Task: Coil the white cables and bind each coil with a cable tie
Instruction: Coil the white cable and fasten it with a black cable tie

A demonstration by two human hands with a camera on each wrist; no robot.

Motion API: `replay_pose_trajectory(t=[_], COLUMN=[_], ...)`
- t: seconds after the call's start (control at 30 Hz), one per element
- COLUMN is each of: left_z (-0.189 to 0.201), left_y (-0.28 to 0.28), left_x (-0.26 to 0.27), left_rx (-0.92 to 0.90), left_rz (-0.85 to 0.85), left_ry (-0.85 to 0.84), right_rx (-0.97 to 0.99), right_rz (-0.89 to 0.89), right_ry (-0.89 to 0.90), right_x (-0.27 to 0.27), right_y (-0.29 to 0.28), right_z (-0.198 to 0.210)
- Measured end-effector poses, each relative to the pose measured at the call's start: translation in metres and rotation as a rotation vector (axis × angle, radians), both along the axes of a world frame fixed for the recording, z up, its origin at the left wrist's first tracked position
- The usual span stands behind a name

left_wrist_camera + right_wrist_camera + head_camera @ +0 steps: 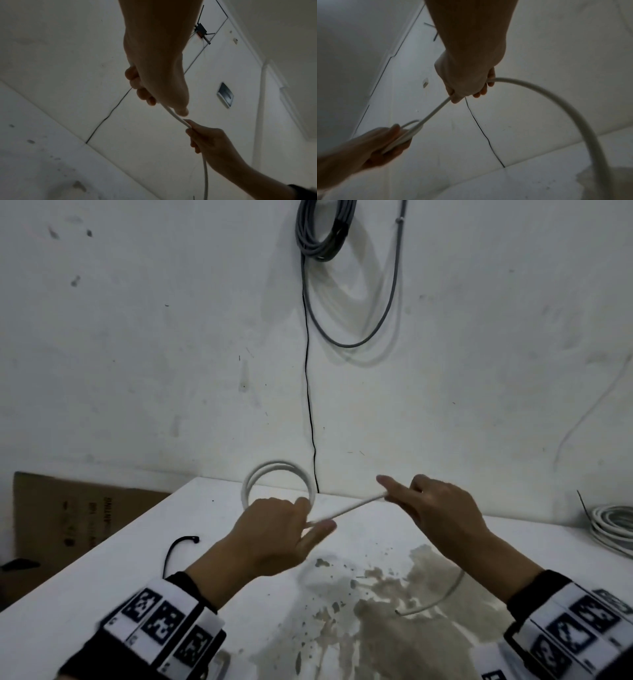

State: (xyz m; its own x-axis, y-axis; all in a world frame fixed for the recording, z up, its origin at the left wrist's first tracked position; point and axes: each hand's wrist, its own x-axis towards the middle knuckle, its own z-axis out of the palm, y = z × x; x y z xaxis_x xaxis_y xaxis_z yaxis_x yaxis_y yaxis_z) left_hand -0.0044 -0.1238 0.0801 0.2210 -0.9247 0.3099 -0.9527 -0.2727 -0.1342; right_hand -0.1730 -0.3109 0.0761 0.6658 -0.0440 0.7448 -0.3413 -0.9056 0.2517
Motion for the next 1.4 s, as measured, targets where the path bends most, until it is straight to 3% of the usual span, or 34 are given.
replay_pose_trajectory(t=[0.1, 0.17, 0.37, 0.43, 0.5, 0.57, 0.67, 0.73, 0.83, 0.9, 1.13, 1.27, 1.4], left_z=[0.008, 0.016, 0.033, 0.033, 0.033, 0.036, 0.039, 0.045, 0.052, 0.058, 0.064, 0.061, 0.052], left_y=[0.001, 0.002, 0.012, 0.011, 0.006, 0.005, 0.004, 0.003, -0.002, -0.003, -0.004, -0.005, -0.008], left_x=[-0.011, -0.015, -0.001, 0.010, 0.021, 0.028, 0.037, 0.035, 0.023, 0.017, 0.010, 0.007, -0.003], left_rx=[0.086, 0.040, -0.289, -0.239, -0.124, -0.198, -0.431, -0.599, -0.970, -1.101, -1.132, -1.125, -0.965], left_rz=[-0.117, -0.234, -0.522, -0.661, -0.959, -1.156, -1.239, -1.207, -0.991, -0.904, -0.655, -0.559, -0.451], left_ry=[0.171, 0.496, 1.719, 2.013, 2.253, 2.369, 2.406, 2.415, 2.420, 2.321, 1.944, 1.837, 1.525], right_rx=[0.021, 0.045, 0.124, 0.152, 0.214, 0.290, 0.454, 0.698, 1.114, 1.229, 1.281, 1.185, 1.133], right_rz=[0.046, 0.054, 0.101, 0.183, 0.287, 0.383, 0.467, 0.504, 0.633, 0.703, 0.723, 0.648, 0.609], right_ry=[-0.103, -0.139, -0.208, -0.205, -0.219, -0.250, -0.259, -0.162, 0.016, 0.054, 0.035, -0.098, -0.253], right_x=[0.011, 0.017, 0.019, 0.020, 0.024, 0.026, 0.028, 0.027, 0.025, 0.023, 0.020, 0.021, 0.024], right_y=[-0.005, -0.006, -0.010, -0.004, 0.006, 0.017, 0.035, 0.052, 0.071, 0.078, 0.082, 0.082, 0.080], right_z=[0.002, -0.002, -0.017, -0.023, -0.027, -0.029, -0.035, -0.034, -0.030, -0.026, -0.019, -0.016, -0.011])
